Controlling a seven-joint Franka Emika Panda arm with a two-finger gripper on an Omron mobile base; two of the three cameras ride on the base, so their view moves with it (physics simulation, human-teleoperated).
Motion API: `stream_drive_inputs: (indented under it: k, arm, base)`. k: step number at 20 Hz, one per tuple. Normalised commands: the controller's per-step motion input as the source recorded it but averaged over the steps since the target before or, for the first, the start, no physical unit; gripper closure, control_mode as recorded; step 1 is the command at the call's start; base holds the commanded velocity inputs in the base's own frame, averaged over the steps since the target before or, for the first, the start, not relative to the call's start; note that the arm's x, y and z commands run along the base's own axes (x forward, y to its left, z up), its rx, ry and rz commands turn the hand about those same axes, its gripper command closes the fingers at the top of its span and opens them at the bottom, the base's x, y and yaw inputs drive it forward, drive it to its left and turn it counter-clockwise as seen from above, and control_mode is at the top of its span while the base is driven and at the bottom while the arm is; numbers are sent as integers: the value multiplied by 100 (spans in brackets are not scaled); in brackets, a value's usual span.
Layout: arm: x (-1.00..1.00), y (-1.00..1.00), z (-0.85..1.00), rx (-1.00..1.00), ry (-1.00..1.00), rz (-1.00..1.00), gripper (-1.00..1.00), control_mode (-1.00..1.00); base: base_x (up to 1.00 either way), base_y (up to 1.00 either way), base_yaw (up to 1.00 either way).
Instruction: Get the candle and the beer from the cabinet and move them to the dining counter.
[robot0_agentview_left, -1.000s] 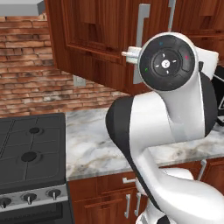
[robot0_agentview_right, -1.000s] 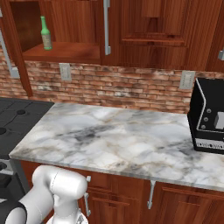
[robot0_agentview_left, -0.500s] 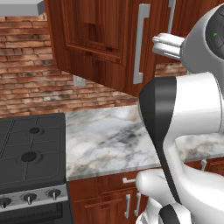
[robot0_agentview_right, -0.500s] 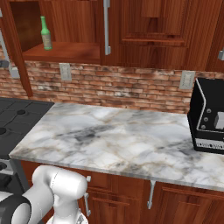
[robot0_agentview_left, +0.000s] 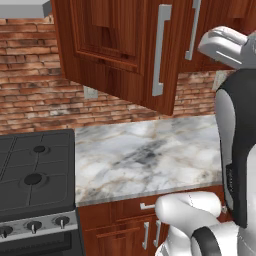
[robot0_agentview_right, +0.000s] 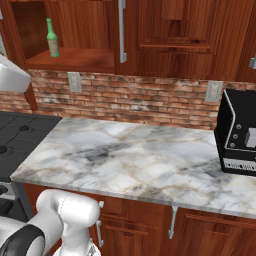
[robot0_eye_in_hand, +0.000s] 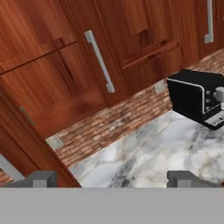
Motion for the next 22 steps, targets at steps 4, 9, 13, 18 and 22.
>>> stream_drive_inputs:
  k: [4,9,13,18,22]
  arm:
    - [32,-24,-21,22,-1,21,-100,-100]
    - [45,-19,-26,23,0,18,-100,-100]
    - [48,-15,-5,24,0,14,-100,-100]
    - [38,-3,0,27,4,12,-100,-100]
    - [39,2,0,28,8,19,-100,-100]
  base:
    - [0,0,0]
    - [0,0,0]
    - [0,0,0]
    - [0,0,0]
    - [0,0,0]
